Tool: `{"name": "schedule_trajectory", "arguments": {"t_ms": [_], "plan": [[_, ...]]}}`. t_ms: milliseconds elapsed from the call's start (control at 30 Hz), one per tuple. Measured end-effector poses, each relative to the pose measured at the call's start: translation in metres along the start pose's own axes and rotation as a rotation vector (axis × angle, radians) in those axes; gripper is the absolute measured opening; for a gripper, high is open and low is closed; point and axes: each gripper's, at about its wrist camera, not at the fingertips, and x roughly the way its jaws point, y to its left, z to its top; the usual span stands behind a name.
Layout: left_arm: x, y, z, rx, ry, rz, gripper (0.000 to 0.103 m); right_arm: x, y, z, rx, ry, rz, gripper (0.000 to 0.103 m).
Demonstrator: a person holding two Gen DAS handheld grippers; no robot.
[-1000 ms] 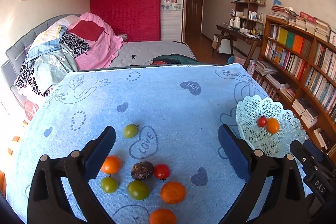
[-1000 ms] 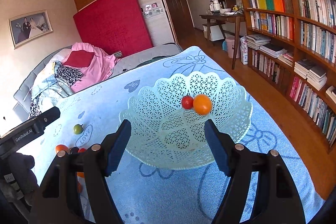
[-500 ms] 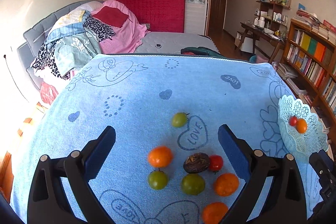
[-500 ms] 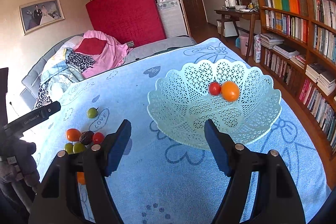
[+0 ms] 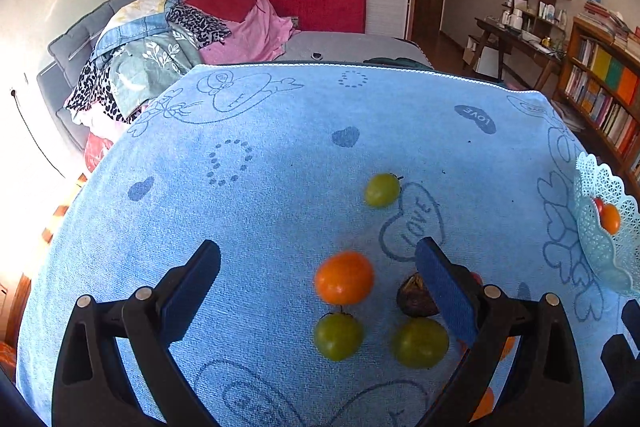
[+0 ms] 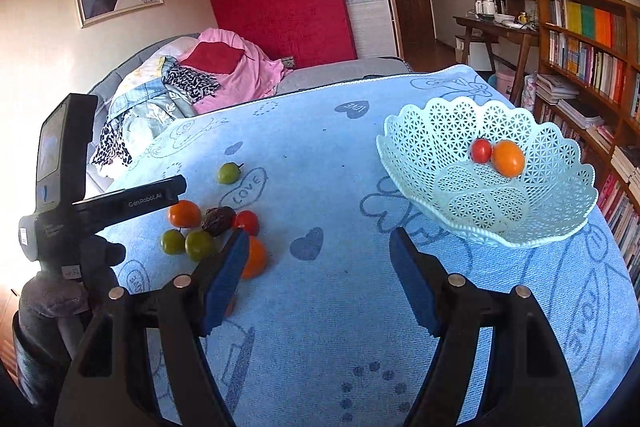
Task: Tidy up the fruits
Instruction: 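Grasp an orange with the left tool while the right tool grasps a tangerine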
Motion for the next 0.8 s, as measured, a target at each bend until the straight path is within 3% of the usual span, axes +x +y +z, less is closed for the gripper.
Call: {"name": "schedule_trajectory", "arguments": {"t_ms": [133, 233, 500, 733, 800], "plan": [[0.011, -0.002, -0.005, 0.012, 0.019, -0.002, 0.094, 0.005, 0.008, -0.005, -0.014, 0.025, 0.017, 0.074], [0.020, 0.000, -0.007, 0.006, 0.049, -0.010, 0.083, 0.007, 0.013, -0.008, -0.026, 0.037, 0.029, 0.074], [0.029, 0.003, -0.010, -0.004, 0.077, -0.035, 0.067, 0.013, 0.027, -0.016, -0.054, 0.067, 0.061, 0.074], [0.034, 0.002, -0.012, -0.012, 0.109, -0.090, 0.040, 0.020, 0.040, -0.023, -0.076, 0.103, 0.092, 0.074], [0.032, 0.004, -0.011, -0.020, 0.108, -0.092, 0.039, 0.023, 0.043, -0.025, -0.083, 0.115, 0.098, 0.074]]}}
